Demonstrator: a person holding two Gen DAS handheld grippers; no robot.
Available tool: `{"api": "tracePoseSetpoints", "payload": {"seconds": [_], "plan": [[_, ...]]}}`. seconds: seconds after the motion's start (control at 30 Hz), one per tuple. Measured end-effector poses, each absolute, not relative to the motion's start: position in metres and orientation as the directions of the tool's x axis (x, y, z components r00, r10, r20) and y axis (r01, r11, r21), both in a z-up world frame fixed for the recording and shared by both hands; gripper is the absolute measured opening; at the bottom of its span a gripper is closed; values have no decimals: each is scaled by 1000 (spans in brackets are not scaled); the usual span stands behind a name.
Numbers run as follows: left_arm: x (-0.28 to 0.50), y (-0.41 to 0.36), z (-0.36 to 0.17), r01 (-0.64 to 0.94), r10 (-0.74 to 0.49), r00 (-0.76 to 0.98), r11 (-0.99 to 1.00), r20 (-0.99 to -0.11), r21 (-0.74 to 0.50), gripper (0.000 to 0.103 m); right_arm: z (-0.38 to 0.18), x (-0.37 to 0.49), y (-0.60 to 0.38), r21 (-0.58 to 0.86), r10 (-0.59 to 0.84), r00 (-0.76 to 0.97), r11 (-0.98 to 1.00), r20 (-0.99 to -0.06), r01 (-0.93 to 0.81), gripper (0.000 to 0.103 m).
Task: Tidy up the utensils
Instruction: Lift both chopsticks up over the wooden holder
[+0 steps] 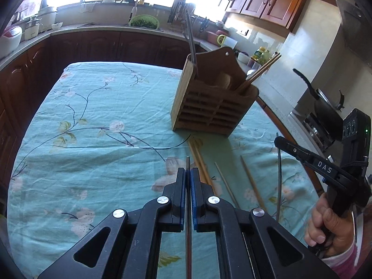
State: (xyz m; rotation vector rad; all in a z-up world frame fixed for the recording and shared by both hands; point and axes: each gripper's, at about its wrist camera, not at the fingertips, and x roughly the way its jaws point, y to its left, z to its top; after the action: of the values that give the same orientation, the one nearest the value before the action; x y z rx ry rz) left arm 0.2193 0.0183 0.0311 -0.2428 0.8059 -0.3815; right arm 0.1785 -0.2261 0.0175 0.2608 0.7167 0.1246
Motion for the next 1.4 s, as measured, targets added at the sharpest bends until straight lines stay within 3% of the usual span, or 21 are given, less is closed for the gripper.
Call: {"api": "tracePoseSetpoints", "payload": {"seconds": [0.47, 1.13, 1.4], "plan": [[176, 56, 83, 284, -489, 710, 857, -507, -429, 2, 101, 143, -237, 272, 189, 871, 960, -453, -66, 4], [189, 59, 94, 267, -464, 758, 862, -459, -431, 2, 105, 145, -243, 279, 172, 885, 959, -433, -50, 4], [209, 56, 116, 272, -437, 806, 872, -398, -406, 2, 122, 157, -251, 282, 163, 907, 958, -388, -51, 4]]}}
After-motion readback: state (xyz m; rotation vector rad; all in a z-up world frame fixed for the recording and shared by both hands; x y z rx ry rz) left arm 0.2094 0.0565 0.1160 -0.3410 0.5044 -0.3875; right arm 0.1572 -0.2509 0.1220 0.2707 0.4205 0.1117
